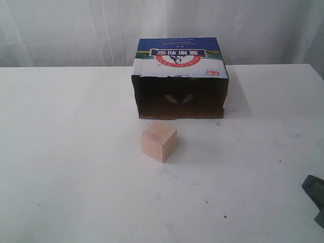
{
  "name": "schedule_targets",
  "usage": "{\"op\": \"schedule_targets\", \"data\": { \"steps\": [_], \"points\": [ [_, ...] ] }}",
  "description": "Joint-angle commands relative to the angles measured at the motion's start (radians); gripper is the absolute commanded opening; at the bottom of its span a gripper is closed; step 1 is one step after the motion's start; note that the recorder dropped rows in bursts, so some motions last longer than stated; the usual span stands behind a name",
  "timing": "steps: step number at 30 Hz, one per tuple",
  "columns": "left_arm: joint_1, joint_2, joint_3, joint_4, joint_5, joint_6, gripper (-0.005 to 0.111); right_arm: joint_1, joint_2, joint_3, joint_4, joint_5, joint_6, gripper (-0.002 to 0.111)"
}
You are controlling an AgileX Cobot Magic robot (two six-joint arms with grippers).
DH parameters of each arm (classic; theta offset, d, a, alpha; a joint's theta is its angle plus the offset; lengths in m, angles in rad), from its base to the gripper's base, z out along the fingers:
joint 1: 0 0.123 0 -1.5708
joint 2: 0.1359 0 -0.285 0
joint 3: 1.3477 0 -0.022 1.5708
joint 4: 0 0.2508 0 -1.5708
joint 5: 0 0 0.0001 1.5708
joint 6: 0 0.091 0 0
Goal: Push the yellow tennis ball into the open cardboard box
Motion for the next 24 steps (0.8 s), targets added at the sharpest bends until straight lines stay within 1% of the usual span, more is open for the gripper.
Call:
{"op": "schedule_targets", "data": {
  "steps": [1,4,7,16,17,20,22,24],
  "points": [
    [-0.005,-0.005,0.004,0.002,0.017,0.002,0.0,-0.016,-0.098,0.032,-0.002,0.015,0.001,0.0],
    [-0.005,-0.005,0.004,0.002,0.017,0.002,0.0,-0.016,-0.137,0.032,-0.002,0.066,0.001,0.0],
    [-0.005,-0.005,0.004,0.002,0.017,0.002,0.0,-0.016,-0.199,0.032,-0.003,0.174,0.001,0.0],
    [-0.005,-0.005,0.004,0.002,0.017,0.002,0.0,-0.016,-0.218,0.032,-0.008,0.177,-0.009,0.0],
    [-0.005,-0.005,0.004,0.002,0.017,0.002,0.0,-0.016,-0.218,0.032,-0.009,0.182,-0.045,0.0],
    [-0.005,-0.005,0.004,0.002,0.017,0.002,0.0,-0.016,-0.218,0.032,-0.009,0.179,-0.345,0.0],
    [-0.005,-0.005,0.004,0.002,0.017,0.002,0.0,-0.016,-0.228,0.032,-0.001,0.158,-0.507,0.0],
    [-0.005,-0.005,0.004,0.002,0.017,0.002,0.0,-0.016,-0.247,0.032,0.028,0.154,-0.581,0.0]
  ]
}}
